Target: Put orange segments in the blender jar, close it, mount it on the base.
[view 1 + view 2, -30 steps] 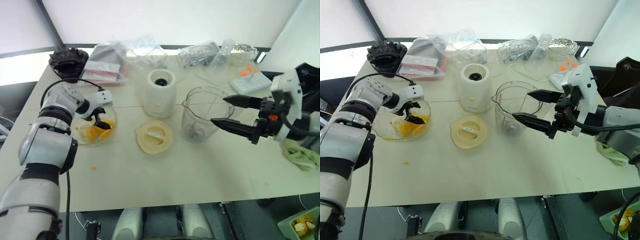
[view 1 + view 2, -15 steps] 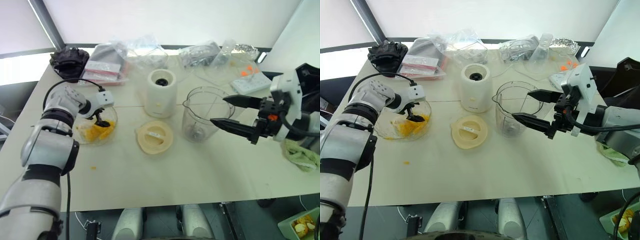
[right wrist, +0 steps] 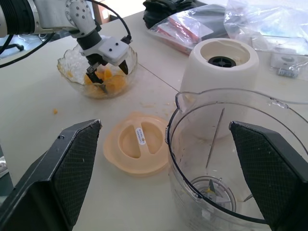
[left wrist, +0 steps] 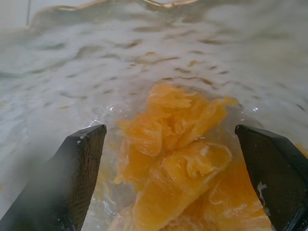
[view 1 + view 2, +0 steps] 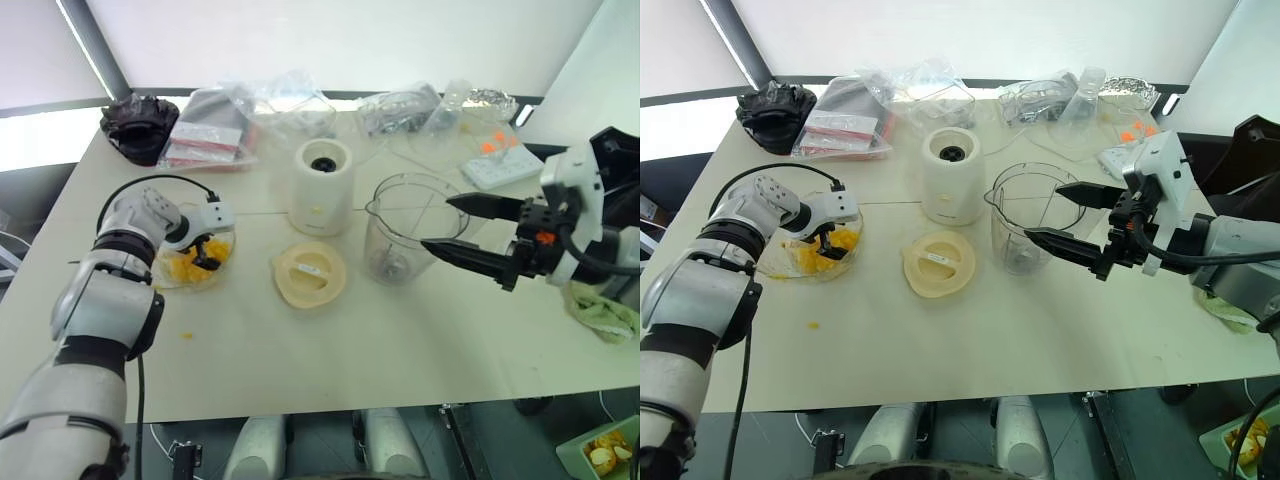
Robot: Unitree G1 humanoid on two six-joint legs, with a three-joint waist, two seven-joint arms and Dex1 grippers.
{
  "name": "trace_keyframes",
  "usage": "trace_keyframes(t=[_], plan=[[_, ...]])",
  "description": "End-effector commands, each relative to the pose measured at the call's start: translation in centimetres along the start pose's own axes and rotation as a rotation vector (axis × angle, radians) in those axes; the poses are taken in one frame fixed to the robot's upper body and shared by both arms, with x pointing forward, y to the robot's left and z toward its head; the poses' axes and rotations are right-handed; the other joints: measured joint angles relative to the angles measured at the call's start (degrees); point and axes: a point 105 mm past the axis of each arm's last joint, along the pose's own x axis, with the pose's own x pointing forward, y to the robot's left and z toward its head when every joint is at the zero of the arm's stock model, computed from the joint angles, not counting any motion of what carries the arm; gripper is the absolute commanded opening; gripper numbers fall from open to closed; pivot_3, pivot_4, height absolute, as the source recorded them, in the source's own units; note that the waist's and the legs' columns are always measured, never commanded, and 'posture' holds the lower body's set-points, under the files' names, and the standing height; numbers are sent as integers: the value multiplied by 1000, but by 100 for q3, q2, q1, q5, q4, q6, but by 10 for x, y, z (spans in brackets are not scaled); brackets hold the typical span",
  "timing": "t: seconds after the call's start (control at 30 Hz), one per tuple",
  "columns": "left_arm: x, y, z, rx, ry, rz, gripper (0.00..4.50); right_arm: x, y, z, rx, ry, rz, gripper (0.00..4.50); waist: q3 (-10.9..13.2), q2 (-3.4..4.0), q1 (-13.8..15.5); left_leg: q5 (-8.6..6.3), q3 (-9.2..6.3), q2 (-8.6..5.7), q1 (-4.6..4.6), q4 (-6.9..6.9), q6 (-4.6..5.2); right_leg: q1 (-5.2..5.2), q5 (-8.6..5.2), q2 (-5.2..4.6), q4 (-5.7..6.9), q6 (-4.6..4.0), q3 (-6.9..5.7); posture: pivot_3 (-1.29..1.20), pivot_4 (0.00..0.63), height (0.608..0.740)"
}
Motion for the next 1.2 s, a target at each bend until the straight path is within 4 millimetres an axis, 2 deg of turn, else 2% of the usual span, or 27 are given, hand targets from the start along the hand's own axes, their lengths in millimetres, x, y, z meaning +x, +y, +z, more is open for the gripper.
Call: trace_keyframes(t=[0.03,0.23,0.63,0.73,0.83,1.2], plan=[[-1,-8,-10,-15,38,-70,4500,-4,2,10,-52,-36,-13,4463,0,0,-1,0,0,-1,0,0,0,0,0,0,0,0,0,0,150,740],[-4,-10,-15,-38,60,-96,4500,-4,2,7,-55,-30,-26,4463,0,0,-2,0,0,-1,0,0,0,0,0,0,1,0,0,0,150,740],[1,-9,-29,-72,108,-38,4500,-6,1,6,-63,-17,-43,4463,-3,3,-6,0,0,0,8,1,0,6,0,0,4,0,0,0,150,740],[2,-9,-30,-67,114,-34,3656,-6,1,6,-63,-17,-45,4500,-4,3,-6,0,0,0,9,1,0,7,0,0,4,0,1,0,150,740],[3,-9,-30,-65,115,-33,2195,-6,1,6,-66,-15,-50,4500,-4,3,-3,0,0,0,9,1,0,7,0,1,4,0,0,0,150,740],[4,-10,-31,-53,127,-33,2195,-6,0,5,-69,-17,-62,4500,-6,4,-6,0,0,0,11,1,0,9,0,1,4,0,1,0,150,740]])
